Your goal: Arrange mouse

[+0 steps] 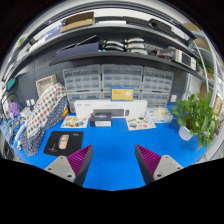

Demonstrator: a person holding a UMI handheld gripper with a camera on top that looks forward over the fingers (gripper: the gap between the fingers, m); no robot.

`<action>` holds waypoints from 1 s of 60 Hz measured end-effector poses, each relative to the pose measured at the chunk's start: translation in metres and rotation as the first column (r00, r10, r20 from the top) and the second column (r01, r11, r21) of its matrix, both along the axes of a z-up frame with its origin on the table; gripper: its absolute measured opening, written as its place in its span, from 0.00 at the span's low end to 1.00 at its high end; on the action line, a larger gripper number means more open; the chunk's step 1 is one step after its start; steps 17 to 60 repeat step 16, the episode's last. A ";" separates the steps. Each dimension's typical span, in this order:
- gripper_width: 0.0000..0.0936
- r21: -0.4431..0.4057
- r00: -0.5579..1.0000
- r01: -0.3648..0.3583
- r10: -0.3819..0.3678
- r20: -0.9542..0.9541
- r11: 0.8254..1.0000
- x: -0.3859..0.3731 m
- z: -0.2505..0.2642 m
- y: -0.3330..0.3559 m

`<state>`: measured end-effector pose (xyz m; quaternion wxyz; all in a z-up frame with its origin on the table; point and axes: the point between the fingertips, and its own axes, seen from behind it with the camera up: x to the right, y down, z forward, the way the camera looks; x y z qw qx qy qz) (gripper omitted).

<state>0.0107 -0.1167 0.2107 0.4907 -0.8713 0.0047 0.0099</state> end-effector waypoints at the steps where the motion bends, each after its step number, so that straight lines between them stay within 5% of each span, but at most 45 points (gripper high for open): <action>1: 0.91 -0.003 1.000 0.000 0.000 0.000 1.000 0.002 -0.001 -0.002; 60: 0.91 -0.019 1.000 0.010 -0.010 -0.019 1.000 0.017 -0.007 -0.017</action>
